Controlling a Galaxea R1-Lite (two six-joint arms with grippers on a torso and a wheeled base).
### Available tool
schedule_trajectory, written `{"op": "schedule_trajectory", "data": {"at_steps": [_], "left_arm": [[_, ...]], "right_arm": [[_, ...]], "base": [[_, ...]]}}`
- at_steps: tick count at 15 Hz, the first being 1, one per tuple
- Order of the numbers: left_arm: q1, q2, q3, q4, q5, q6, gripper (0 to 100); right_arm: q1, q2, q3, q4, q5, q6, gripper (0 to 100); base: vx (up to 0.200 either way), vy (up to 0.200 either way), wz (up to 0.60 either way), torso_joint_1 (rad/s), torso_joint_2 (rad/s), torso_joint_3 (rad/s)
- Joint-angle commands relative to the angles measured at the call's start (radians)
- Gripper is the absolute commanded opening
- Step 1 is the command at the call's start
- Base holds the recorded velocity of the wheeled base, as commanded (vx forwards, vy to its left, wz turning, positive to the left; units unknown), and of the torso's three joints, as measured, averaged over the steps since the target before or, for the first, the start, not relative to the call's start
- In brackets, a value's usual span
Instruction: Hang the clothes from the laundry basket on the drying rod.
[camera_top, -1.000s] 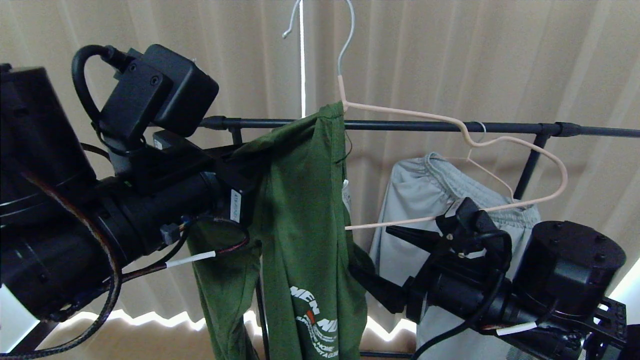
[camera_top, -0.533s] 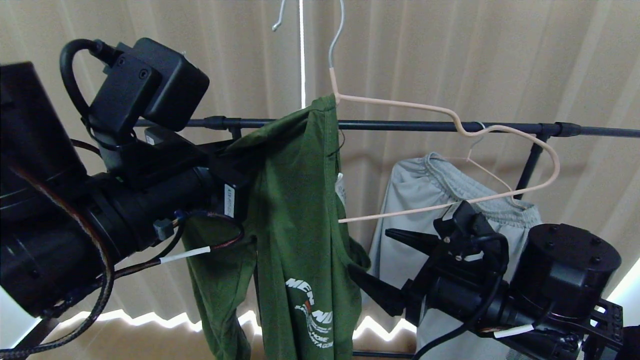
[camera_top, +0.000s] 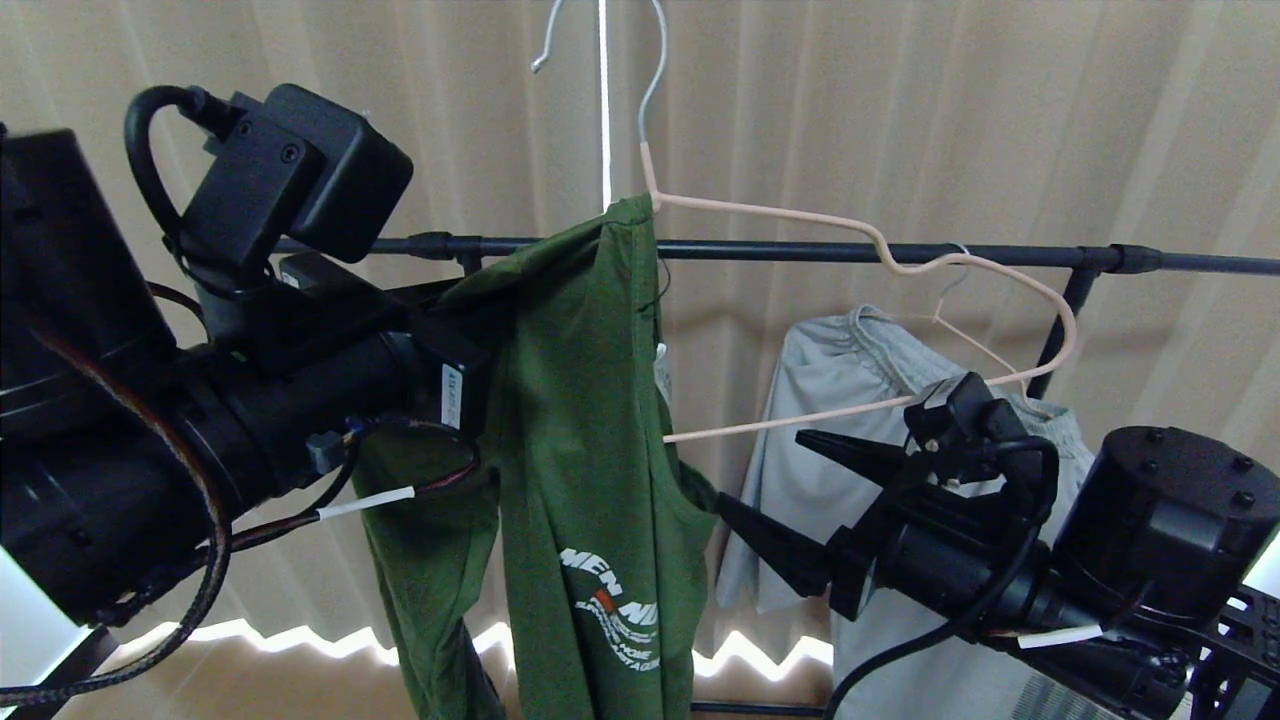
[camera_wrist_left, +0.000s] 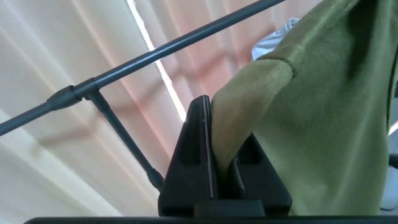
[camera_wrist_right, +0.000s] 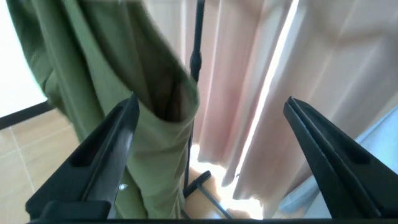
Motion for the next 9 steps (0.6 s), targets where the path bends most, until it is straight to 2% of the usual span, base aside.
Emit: {"op": "schedule_trajectory", "data": {"at_steps": [1,5,9], "left_arm": [[-0.027,-0.004,-0.006,-0.002,-0.001,-0.004,0],[-0.069,-0.028,-0.012,-0.002,-0.001,-0.006,0],[-0.063,-0.03,-0.029,-0.002,0.0,-0.004,0]], "right_arm": [[-0.002,0.007,-0.009,0.0,0.002,0.0,100],[-0.002,0.035,-0.018,-0.002,0.002,0.0,100],[0.0,0.029,0.011,0.0,-0.003,-0.001,100]], "base": [[0.0,0.0,0.0,0.0,0.0,0.0],[0.0,0.0,0.0,0.0,0.0,0.0],[0.0,0.0,0.0,0.0,0.0,0.0]]}}
